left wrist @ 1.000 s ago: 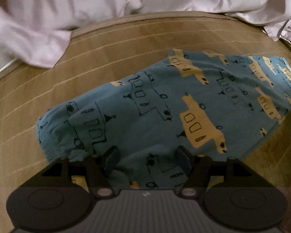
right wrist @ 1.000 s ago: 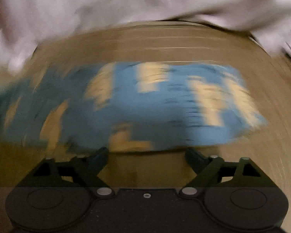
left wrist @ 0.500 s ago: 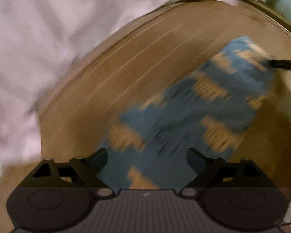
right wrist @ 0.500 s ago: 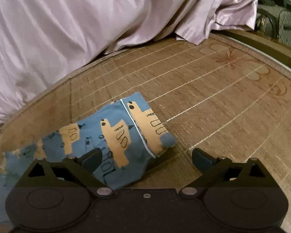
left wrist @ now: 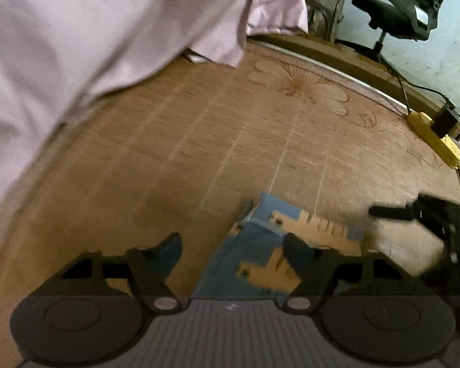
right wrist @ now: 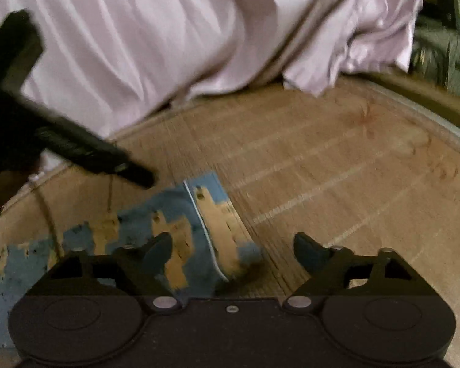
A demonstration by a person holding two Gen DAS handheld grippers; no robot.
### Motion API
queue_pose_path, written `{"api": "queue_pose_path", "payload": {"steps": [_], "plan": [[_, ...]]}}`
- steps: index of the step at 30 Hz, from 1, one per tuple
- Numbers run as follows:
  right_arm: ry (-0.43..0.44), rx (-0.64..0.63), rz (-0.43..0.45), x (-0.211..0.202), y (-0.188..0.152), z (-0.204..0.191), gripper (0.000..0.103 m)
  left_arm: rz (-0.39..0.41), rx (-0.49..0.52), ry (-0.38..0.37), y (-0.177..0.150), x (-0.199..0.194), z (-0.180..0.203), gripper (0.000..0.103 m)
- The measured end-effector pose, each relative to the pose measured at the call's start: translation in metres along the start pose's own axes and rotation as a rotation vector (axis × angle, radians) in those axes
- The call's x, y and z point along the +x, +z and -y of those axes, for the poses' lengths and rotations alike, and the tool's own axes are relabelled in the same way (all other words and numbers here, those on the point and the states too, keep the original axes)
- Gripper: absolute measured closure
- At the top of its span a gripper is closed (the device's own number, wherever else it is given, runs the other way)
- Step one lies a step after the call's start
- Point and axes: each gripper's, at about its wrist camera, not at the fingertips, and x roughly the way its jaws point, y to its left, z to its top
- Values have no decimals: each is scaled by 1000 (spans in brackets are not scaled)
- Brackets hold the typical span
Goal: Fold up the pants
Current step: 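Grasp the folded pants edge with the left gripper while the right gripper pinches beside it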
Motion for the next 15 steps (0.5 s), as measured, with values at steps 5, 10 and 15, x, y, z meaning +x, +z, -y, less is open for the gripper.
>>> {"api": "queue_pose_path", "payload": {"steps": [5, 10, 15], "plan": [[29, 29, -7, 6, 3, 14, 43, -72, -50, -99, 17, 35, -7, 52], [48, 27, -47, 13, 1, 15, 64, -222, -75, -126, 32, 65, -9, 54], [56, -6, -65, 13, -1, 11, 71, -232, 6, -70, 32, 65, 8, 75]]}}
